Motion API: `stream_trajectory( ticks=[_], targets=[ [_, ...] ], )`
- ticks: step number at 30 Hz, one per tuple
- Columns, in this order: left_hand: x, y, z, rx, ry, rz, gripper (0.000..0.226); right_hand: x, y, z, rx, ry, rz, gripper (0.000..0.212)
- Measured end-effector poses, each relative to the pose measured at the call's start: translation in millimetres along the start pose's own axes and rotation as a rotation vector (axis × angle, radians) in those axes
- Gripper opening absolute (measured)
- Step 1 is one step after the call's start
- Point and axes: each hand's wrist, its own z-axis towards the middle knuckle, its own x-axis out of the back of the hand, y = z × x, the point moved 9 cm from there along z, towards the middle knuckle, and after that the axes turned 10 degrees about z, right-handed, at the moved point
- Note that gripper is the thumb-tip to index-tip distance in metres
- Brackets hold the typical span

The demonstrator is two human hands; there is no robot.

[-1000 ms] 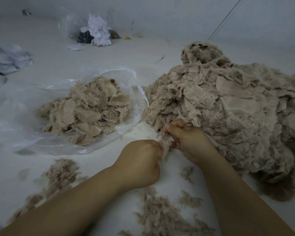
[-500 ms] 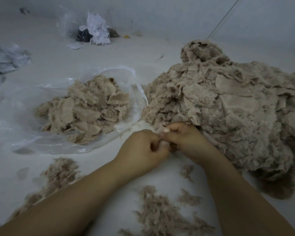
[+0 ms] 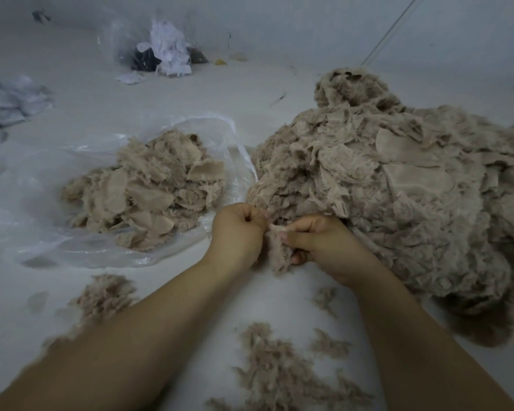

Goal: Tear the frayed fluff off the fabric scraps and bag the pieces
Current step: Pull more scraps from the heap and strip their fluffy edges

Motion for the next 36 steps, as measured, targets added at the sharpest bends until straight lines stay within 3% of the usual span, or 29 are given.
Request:
stream_trajectory(
  ticks=[3, 6, 10, 14, 19, 21, 24, 30, 34, 36],
  targets=[
    [8, -8, 3, 0.115, 0.028, -0.085, 0.035, 2, 1, 0, -0.016, 0.001, 0.051, 0.04],
    [6, -1, 1, 0.087, -0.066, -0.074, 0.046, 9, 5, 2, -0.005, 0.048, 0.138, 0.041],
    [-7, 12, -18, -0.011, -0.216, -0.013, 0.052, 7, 5, 1, 0.006, 0.041, 0.123, 0.015],
    [-8, 7, -20, -0.025, -0.251, -0.024, 0.043, 11, 6, 2, -0.008, 0.085, 0.131, 0.031],
    [5, -7, -16, 0.123, -0.21, -0.259, 0.047, 17, 10, 2, -0.045, 0.168, 0.198, 0.044],
    [1, -1, -19, 0.093, -0.257, -0.215, 0.036, 15, 8, 2, -0.035, 0.163, 0.177, 0.041],
    [-12, 4, -25, 0.022, -0.34, -0.023, 0.039, 13, 8, 1, -0.036, 0.143, 0.163, 0.024],
    [-5, -2, -26, 0.084, -0.308, -0.176, 0.034, 16, 9, 5, -0.038, 0.145, 0.136, 0.045],
    [-7, 2, -29, 0.051, -0.279, -0.081, 0.04, 5, 7, 5, -0.041, 0.054, 0.033, 0.021],
    [-6, 6, -29, 0.004, -0.23, -0.008, 0.041, 7, 8, 6, -0.016, 0.051, -0.052, 0.022]
  ],
)
